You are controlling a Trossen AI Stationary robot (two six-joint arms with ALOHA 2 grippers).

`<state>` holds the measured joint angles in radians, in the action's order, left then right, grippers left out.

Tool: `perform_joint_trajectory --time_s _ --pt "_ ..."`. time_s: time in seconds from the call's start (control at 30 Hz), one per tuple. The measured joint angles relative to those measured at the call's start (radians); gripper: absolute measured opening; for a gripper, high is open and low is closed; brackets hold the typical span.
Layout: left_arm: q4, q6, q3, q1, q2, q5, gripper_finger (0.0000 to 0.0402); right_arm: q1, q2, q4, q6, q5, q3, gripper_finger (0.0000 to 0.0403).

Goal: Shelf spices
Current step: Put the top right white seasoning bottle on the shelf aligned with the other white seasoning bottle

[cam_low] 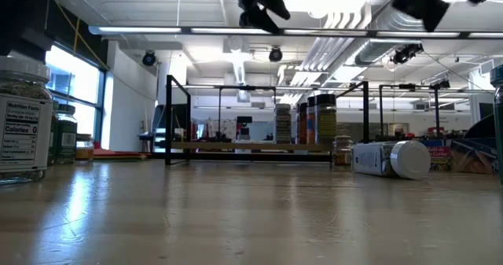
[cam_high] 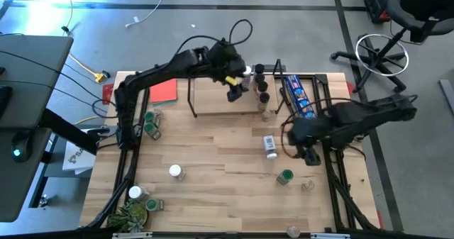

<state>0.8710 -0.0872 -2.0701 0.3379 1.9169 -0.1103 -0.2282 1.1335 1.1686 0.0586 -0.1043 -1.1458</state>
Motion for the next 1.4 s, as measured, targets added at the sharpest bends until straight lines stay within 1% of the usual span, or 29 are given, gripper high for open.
perform_joint_trajectory --time_s 0.07,0.23,0.3,0.4,0.47,0.53,0.6,0.73,0.93,1.0,1.07,1.17,1.3,1.4 --pt "0.045 0.027 0.0 -0.035 -0.025 0.047 0.0294 0.063 0.067 -0.008 -0.217 -0.035 0.0 0.0259" --pt "0.2 0.122 0.0 -0.107 -0.083 0.164 0.0294 0.158 0.241 -0.046 -0.739 -0.053 0.0 0.0259" --pt "0.268 0.163 0.0 -0.133 -0.099 0.196 0.0294 0.18 0.312 -0.072 -0.888 -0.055 0.0 0.0259" --pt "0.354 0.215 0.0 -0.169 -0.113 0.232 0.0294 0.2 0.41 -0.105 -1.022 -0.046 0.0 0.0259" --pt "0.397 0.23 0.0 -0.192 -0.117 0.252 0.0294 0.207 0.463 -0.124 -1.051 -0.037 0.0 0.0259" --pt "0.429 0.233 0.0 -0.21 -0.118 0.268 0.0294 0.205 0.508 -0.148 -1.065 -0.003 0.0 0.0259" --pt "0.452 0.219 0.0 -0.223 -0.117 0.277 0.0294 0.199 0.536 -0.168 -1.083 0.024 0.001 0.0259" --pt "0.454 0.178 0.0 -0.238 -0.116 0.278 0.0294 0.192 0.569 -0.186 -1.09 0.047 0.001 0.0259" --pt "0.455 0.143 0.0 -0.241 -0.116 0.278 0.0294 0.187 0.574 -0.153 -1.086 0.154 0.001 0.0259" --pt "0.455 0.137 0.0 -0.241 -0.116 0.278 0.0294 0.187 0.567 -0.128 -1.069 0.154 0.001 0.0259" --pt "0.455 0.137 0.0 -0.241 -0.116 0.278 0.0294 0.187 0.562 -0.121 -1.06 0.132 0.001 0.0259" --pt "0.454 0.138 0.0 -0.241 -0.116 0.278 0.0294 0.188 0.561 -0.152 -1.07 0.115 0.026 0.0259" --pt "0.436 0.158 0.0 -0.241 -0.116 0.278 0.0294 0.188 0.559 -0.234 -1.088 0.176 0.069 0.0259" --pt "0.419 0.176 0.0 -0.241 -0.116 0.278 0.0294 0.189 0.558 -0.279 -1.093 0.184 0.099 0.0259"
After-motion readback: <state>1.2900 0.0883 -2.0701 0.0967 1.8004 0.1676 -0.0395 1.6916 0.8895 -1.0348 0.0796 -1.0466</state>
